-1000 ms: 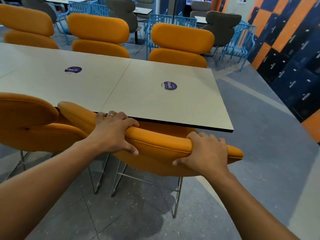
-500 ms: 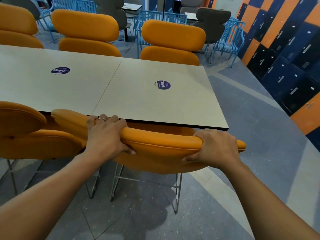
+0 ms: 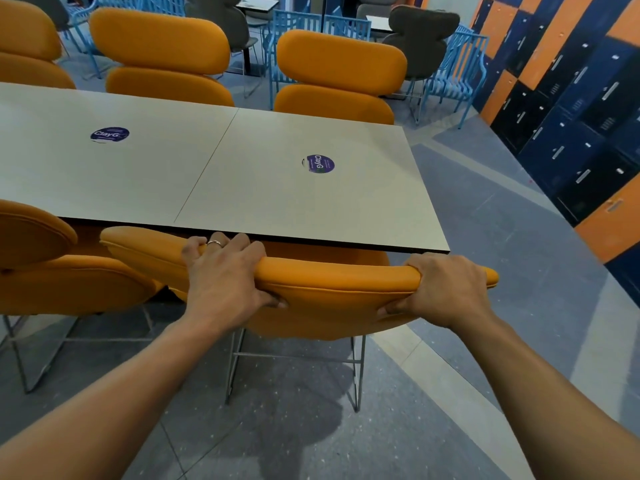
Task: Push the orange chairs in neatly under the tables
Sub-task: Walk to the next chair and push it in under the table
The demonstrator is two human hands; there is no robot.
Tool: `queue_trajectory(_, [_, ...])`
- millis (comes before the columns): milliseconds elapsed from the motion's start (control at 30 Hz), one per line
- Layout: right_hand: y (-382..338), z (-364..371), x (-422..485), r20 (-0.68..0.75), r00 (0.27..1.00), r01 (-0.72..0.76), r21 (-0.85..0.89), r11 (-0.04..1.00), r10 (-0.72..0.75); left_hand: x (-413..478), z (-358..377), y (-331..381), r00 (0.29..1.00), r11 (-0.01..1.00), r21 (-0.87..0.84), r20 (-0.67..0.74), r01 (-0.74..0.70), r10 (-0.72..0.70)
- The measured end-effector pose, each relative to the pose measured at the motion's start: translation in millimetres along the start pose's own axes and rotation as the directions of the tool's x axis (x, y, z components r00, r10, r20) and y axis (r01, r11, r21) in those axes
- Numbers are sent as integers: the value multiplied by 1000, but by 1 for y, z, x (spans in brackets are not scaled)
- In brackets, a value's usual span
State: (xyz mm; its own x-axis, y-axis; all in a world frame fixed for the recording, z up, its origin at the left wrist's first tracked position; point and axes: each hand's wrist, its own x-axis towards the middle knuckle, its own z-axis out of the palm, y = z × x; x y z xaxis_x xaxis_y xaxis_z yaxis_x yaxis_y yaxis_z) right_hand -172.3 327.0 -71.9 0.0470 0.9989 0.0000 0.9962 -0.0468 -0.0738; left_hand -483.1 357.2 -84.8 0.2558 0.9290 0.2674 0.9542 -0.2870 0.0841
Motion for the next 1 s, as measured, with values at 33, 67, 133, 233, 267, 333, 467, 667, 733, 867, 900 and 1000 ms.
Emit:
queue_trajectory(33, [-2,1,-2,9,1000,-8,4,1000,8,-1,0,-1,1000,1000,-2,4,-2,2])
queue_trajectory(67, [-3,1,-5,12,1000,-15,4,1000,15,-2,-2,-2,1000,1000,0,11,-4,4])
queue_trajectory(133, [-8,3,-10,5,1000,-20,8,1000,20,-3,-4,-6,1000,1000,-3,27,-11,11])
queue_trajectory(233, [-15,7,-25,-12,1000,-2,1,1000,2,-7,-9,-14,998,1000,-12,52,-20,21])
queue_trajectory(267, [-17,8,-30,-14,1000,9,1,1000,-9,-9,-10,-15,998,1000,-12,59,-19,19])
queue_trajectory(333, [-16,7,-35,-15,999,34,6,999,-33,-13,-10,-13,998,1000,-1,60,-8,9])
queue_trajectory(467, [-6,-1,-26,9,998,69,-24,997,-69,-11,-10,-2,999,1000,7,30,15,-15])
queue_trajectory(667, [24,-8,-20,26,998,59,-12,998,-59,-18,-5,28,1000,1000,13,-18,23,-23])
queue_trajectory(733, [30,-8,-24,27,998,56,8,998,-56,-22,-3,36,999,1000,17,-34,20,-20])
queue_trajectory(867, [23,-1,-32,-15,999,42,17,999,-42,-25,-5,26,1000,1000,9,-22,2,-1])
queue_trajectory(900, [20,1,-33,-23,999,41,23,999,-40,-25,-6,22,1000,1000,5,-14,0,0])
queue_trajectory(1000, [16,4,-37,-37,998,46,44,998,-45,-23,-7,17,1000,1000,-5,-4,1,-1])
